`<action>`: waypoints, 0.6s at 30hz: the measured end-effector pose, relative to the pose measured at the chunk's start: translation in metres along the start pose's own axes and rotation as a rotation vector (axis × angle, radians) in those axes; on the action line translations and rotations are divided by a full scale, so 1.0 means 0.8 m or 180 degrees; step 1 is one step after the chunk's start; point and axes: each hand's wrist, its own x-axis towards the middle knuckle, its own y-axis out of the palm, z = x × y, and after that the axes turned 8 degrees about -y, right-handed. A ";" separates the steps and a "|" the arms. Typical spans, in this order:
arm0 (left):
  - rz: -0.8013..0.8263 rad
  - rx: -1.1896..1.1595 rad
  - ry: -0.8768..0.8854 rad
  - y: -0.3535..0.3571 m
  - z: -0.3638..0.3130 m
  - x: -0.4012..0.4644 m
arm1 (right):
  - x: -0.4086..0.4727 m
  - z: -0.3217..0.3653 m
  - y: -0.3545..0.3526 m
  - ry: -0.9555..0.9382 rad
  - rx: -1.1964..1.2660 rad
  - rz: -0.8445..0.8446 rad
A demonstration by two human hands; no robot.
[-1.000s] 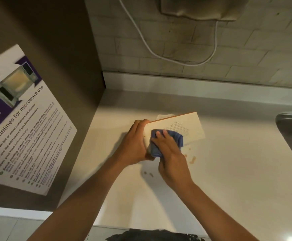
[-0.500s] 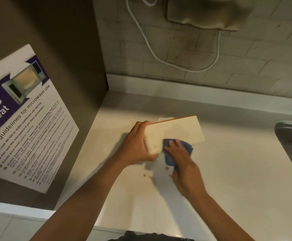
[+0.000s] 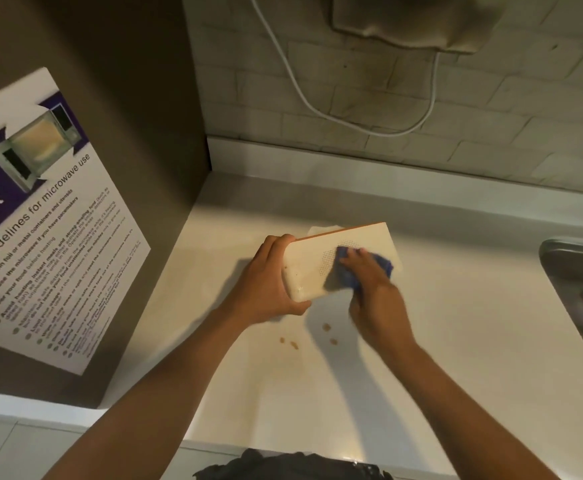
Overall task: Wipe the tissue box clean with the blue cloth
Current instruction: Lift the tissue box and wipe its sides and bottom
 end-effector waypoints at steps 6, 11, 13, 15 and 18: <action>-0.0066 -0.0183 -0.0094 0.004 0.000 0.003 | 0.027 0.034 0.019 0.0111 -0.0089 -0.0107; -0.0049 -0.0101 -0.0041 0.005 0.002 0.001 | 0.009 0.024 0.004 -0.0149 0.0163 0.0083; -0.0057 -0.0053 -0.0049 0.004 0.001 0.001 | 0.028 -0.001 -0.010 0.0212 -0.0004 0.0045; -0.0062 -0.0071 -0.0089 0.004 0.000 0.002 | 0.037 -0.003 -0.008 0.0369 -0.0217 -0.0040; -0.0089 -0.0182 -0.0068 0.007 0.002 0.004 | 0.027 0.039 0.017 0.0288 -0.0053 -0.0273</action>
